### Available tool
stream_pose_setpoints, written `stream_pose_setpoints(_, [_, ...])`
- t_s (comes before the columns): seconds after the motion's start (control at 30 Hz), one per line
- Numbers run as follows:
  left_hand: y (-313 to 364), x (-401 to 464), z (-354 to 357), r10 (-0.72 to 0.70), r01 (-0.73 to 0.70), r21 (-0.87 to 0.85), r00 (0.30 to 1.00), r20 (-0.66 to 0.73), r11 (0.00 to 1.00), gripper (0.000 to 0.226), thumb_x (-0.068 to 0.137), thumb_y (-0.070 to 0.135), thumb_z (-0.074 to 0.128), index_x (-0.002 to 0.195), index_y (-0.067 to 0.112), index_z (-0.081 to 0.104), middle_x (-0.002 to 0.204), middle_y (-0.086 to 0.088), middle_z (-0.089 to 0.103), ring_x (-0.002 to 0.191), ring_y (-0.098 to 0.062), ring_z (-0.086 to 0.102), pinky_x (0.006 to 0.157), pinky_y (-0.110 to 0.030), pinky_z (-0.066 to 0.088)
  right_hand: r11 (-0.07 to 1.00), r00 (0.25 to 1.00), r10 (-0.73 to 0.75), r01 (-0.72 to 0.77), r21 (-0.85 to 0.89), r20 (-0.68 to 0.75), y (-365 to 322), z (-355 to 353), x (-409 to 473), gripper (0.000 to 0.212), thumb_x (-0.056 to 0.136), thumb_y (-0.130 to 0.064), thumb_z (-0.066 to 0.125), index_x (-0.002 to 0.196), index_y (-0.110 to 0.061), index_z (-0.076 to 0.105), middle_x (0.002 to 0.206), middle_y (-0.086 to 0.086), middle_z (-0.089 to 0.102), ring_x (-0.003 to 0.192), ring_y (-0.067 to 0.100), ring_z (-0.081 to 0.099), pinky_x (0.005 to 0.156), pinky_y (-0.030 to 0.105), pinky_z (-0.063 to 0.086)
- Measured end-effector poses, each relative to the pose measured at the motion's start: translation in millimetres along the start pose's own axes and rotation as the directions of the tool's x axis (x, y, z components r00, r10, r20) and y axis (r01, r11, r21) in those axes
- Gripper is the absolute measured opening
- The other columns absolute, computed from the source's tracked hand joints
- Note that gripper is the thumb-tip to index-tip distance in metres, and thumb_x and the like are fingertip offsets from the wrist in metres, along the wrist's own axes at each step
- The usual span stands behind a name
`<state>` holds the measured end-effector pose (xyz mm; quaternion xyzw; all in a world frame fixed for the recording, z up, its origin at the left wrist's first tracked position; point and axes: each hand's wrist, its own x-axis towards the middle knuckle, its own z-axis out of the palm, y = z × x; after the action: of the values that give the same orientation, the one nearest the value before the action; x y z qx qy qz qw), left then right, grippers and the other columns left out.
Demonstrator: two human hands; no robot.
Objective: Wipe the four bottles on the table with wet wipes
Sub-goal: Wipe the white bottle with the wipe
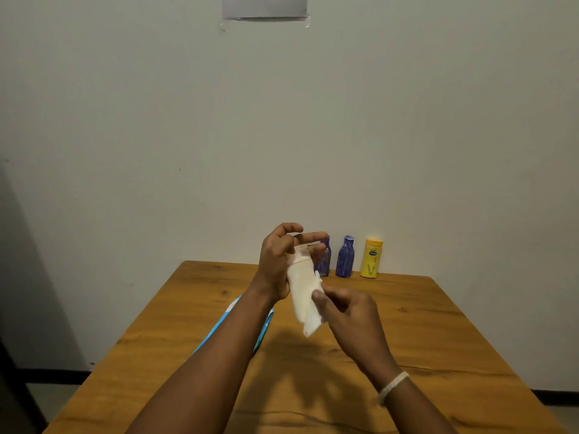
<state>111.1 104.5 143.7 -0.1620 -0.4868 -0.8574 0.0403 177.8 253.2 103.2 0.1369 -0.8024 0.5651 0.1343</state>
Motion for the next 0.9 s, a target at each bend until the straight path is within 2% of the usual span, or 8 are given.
stream_pose_setpoints(0.13, [-4, -7, -8, -0.079, 0.073, 0.062, 0.992, 0.103, 0.995, 0.031, 0.076, 0.009, 0.042, 0.107, 0.006, 0.047, 0.114, -0.029, 0.068, 0.093, -0.039, 0.068, 0.091, -0.05, 0.053, 0.949, 0.95, 0.209, -0.255, 0.187, 0.231, 6, -10, -3, 0.01, 0.091, -0.021, 0.068, 0.093, -0.026, 0.076, 0.094, -0.002, 0.079, 0.086, 0.007, 0.075, 0.075, 0.027, 0.061])
stream_pose_setpoints(0.27, [-6, -9, 2, -0.145, 0.15, -0.004, 0.96, 0.238, 0.989, 0.03, 0.074, 0.007, 0.04, 0.101, 0.002, 0.051, 0.114, -0.034, 0.065, 0.104, -0.044, 0.065, 0.089, -0.049, 0.056, 0.915, 0.972, 0.159, -0.21, 0.343, 0.171, -13, -10, 18, 0.01, 0.092, -0.018, 0.066, 0.093, -0.021, 0.075, 0.09, -0.001, 0.079, 0.085, 0.012, 0.075, 0.073, 0.028, 0.061])
stream_pose_setpoints(0.43, [5, -6, 7, 0.022, -0.023, 0.008, 0.994, 0.103, 1.0, 0.018, 0.09, 0.006, 0.038, 0.103, 0.003, 0.05, 0.098, -0.024, 0.073, 0.088, -0.034, 0.072, 0.076, -0.037, 0.061, 0.859, 0.949, 0.161, -0.27, 0.435, 0.27, -3, -17, 8, 0.022, 0.085, -0.016, 0.071, 0.106, -0.01, 0.073, 0.098, 0.006, 0.079, 0.093, 0.02, 0.075, 0.077, 0.028, 0.061])
stream_pose_setpoints(0.53, [0, -7, 8, 0.019, -0.017, 0.073, 1.0, -0.016, 0.997, 0.024, 0.1, 0.004, 0.032, 0.112, 0.0, 0.053, 0.098, -0.021, 0.073, 0.088, -0.03, 0.073, 0.072, -0.033, 0.061, 0.829, 0.944, 0.172, -0.293, 0.477, 0.281, 4, -23, 2, 0.035, 0.074, -0.017, 0.076, 0.106, -0.006, 0.072, 0.098, 0.01, 0.078, 0.093, 0.024, 0.075, 0.077, 0.03, 0.062])
stream_pose_setpoints(0.6, [-4, -2, 2, 0.065, -0.065, 0.324, 0.998, 0.011, 0.944, 0.024, 0.096, 0.014, 0.041, 0.107, 0.0, 0.057, 0.101, -0.018, 0.073, 0.092, -0.03, 0.071, 0.071, -0.034, 0.059, 0.822, 0.957, 0.169, -0.27, 0.502, 0.238, 4, -27, 7, 0.033, 0.072, -0.017, 0.077, 0.104, -0.008, 0.073, 0.097, 0.01, 0.078, 0.092, 0.025, 0.075, 0.078, 0.032, 0.062])
stream_pose_setpoints(0.7, [-1, -1, -4, 0.04, -0.061, 0.652, 0.998, 0.047, 0.756, 0.025, 0.094, 0.03, 0.065, 0.107, 0.009, 0.068, 0.093, -0.007, 0.073, 0.081, -0.015, 0.069, 0.057, -0.027, 0.055, 0.859, 0.975, 0.176, -0.219, 0.462, 0.135, 3, -35, 18, 0.021, 0.079, -0.013, 0.076, 0.1, -0.013, 0.075, 0.095, 0.005, 0.079, 0.09, 0.02, 0.075, 0.075, 0.032, 0.063])
stream_pose_setpoints(0.8, [4, 1, 4, 0.052, -0.029, 0.649, 0.999, -0.017, 0.76, 0.029, 0.09, 0.031, 0.071, 0.109, 0.009, 0.07, 0.093, -0.011, 0.075, 0.076, -0.017, 0.074, 0.055, -0.031, 0.059, 0.96, 0.987, 0.119, -0.087, 0.266, -0.106, 7, -33, 23, 0.022, 0.085, -0.019, 0.074, 0.108, -0.018, 0.075, 0.098, -0.004, 0.077, 0.09, 0.013, 0.074, 0.075, 0.029, 0.062])
stream_pose_setpoints(0.9, [5, 4, 16, 0.073, 0.044, 0.554, 0.98, -0.187, 0.832, 0.026, 0.092, 0.031, 0.069, 0.102, 0.007, 0.069, 0.095, -0.013, 0.074, 0.075, -0.02, 0.076, 0.057, -0.031, 0.06, 0.994, 0.93, -0.026, 0.062, 0.087, -0.367, 12, -19, 10, 0.028, 0.087, -0.023, 0.072, 0.114, -0.02, 0.072, 0.099, -0.01, 0.073, 0.088, 0.004, 0.069, 0.068, 0.017, 0.06])
